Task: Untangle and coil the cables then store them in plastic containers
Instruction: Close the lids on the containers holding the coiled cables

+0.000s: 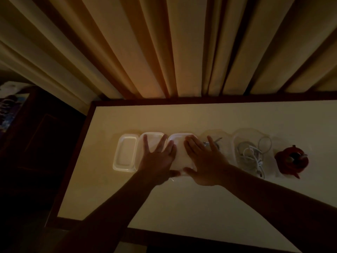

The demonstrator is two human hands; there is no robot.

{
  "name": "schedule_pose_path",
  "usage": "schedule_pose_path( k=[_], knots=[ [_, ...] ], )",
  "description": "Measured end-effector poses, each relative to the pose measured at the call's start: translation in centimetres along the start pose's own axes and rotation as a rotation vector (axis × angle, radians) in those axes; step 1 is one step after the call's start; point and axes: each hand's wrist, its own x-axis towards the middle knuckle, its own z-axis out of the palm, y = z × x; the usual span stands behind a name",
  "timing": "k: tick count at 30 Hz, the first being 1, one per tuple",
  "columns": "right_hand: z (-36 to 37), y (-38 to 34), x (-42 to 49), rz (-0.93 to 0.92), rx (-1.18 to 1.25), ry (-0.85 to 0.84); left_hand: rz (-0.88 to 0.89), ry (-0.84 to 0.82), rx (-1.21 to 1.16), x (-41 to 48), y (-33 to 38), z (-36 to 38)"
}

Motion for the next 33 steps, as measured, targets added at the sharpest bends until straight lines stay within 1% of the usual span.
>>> schedule_pose_path(
  k=[3, 6, 8, 11, 13, 14, 18, 21, 25, 28, 33],
  knots=[
    [1.1, 0.1, -0.2, -0.022, -0.049, 0.106, 0.004, -0.032, -0.027, 0.2, -0.2, -0.2],
    [1.5, 0.1, -0.1, -0.011, -0.101, 0.114, 0.013, -0.030, -0.019, 0.4, -0.2, -0.3],
    [1.0, -0.1, -0.4, -0.015, -0.080, 0.090, 0.022, -0.029, -0.062, 0.0, 0.1, -0.4],
    [0.4, -0.5, -0.5, -0.016, -0.086, 0.116, -0.039, 0.077, -0.271, -0.5, -0.4, -0.5],
    [0.5, -0.8, -0.7, -0.024, -0.083, 0.120, -0.088, 0.163, -0.310, -0.2, -0.6, -0.4],
    [0.6, -0.9, -0.8, -0.018, -0.080, 0.125, -0.105, 0.180, -0.290, 0.0, -0.6, -0.1],
    [0.5, -1.0, -0.9, -0.001, -0.037, 0.116, -0.092, 0.091, -0.186, 0.3, -0.2, 0.8],
    [0.5, -1.1, -0.7, -0.011, 0.010, 0.085, -0.091, 0.086, -0.164, 0.3, -0.2, 1.6],
    [0.9, -0.9, -0.4, -0.002, -0.002, 0.057, -0.060, 0.049, -0.060, 0.7, -0.3, 1.5],
    [1.1, -1.1, -0.1, 0.007, -0.008, 0.040, -0.026, 0.016, -0.023, 1.1, -0.5, 1.0],
    [0.9, -1.3, 0.0, 0.029, -0.014, 0.020, -0.039, -0.014, -0.002, 1.1, 0.2, 0.2]
  ],
)
